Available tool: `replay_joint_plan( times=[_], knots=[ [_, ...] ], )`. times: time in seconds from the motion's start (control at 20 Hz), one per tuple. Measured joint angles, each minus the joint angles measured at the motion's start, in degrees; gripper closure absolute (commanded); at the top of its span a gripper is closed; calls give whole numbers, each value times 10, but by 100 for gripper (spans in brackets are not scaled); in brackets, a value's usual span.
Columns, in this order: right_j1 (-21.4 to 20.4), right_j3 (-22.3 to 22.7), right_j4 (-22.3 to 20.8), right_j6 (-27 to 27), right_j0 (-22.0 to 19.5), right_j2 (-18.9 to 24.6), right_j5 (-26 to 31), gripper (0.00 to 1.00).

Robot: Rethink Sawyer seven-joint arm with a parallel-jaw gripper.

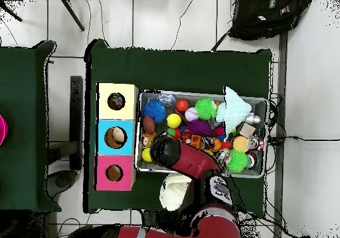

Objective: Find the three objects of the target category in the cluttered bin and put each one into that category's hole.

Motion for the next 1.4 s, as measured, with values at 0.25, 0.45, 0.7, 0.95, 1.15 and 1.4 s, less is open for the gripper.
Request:
replay_joint_plan(
  times=[0.25,0.45,0.7,0.95,1.15,1.4],
  knots=[
    [0,-7,-13,0,0,-22,14,0],
    [1,-12,-31,0,0,-40,27,0],
    [9,-31,-57,0,-5,-53,30,0],
    [17,-46,-78,0,-12,-56,30,0],
    [21,-57,-98,0,-17,-56,30,0],
    [25,-70,-124,0,-29,-56,32,0]
  ],
)
